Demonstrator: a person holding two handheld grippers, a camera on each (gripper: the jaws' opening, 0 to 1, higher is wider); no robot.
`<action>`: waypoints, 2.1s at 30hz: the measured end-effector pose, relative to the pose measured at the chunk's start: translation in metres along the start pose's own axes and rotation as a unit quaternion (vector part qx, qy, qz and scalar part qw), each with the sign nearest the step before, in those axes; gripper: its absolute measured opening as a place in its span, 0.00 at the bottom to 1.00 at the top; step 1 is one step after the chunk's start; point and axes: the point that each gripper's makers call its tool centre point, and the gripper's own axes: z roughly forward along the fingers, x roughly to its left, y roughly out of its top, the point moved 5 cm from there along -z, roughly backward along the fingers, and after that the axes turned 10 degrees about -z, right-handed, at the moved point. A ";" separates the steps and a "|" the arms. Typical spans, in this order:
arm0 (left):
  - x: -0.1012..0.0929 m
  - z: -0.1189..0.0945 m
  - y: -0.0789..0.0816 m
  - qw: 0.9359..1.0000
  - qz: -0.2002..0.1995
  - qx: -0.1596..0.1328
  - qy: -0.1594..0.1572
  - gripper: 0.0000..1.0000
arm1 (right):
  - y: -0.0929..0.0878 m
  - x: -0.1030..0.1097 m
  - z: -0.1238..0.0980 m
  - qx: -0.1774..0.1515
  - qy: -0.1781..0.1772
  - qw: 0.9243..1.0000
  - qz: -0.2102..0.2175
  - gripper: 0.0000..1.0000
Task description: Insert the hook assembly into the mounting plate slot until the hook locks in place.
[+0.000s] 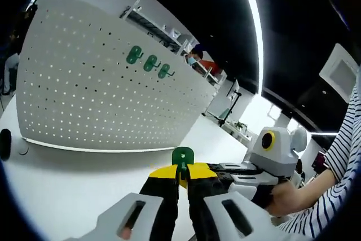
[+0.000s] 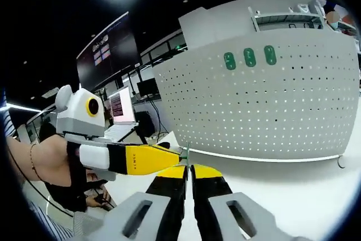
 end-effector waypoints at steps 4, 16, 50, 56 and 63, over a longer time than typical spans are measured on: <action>-0.001 -0.001 0.000 1.000 0.002 0.013 0.001 0.04 | -0.001 0.002 0.000 0.000 0.002 1.000 -0.005 0.00; -0.007 0.001 -0.001 1.000 0.001 0.023 0.015 0.02 | 0.000 0.001 -0.006 -0.003 -0.003 1.000 -0.018 0.01; -0.008 -0.023 0.007 0.976 0.104 -0.032 0.186 0.01 | -0.024 -0.043 -0.076 0.046 -0.060 0.983 -0.165 0.41; -0.003 -0.029 0.015 0.967 0.110 -0.067 0.221 0.01 | -0.040 -0.048 -0.089 0.066 -0.071 0.977 -0.191 0.50; 0.002 -0.034 0.018 0.957 0.115 -0.083 0.252 0.01 | -0.057 -0.054 -0.098 0.084 -0.074 0.976 -0.188 0.55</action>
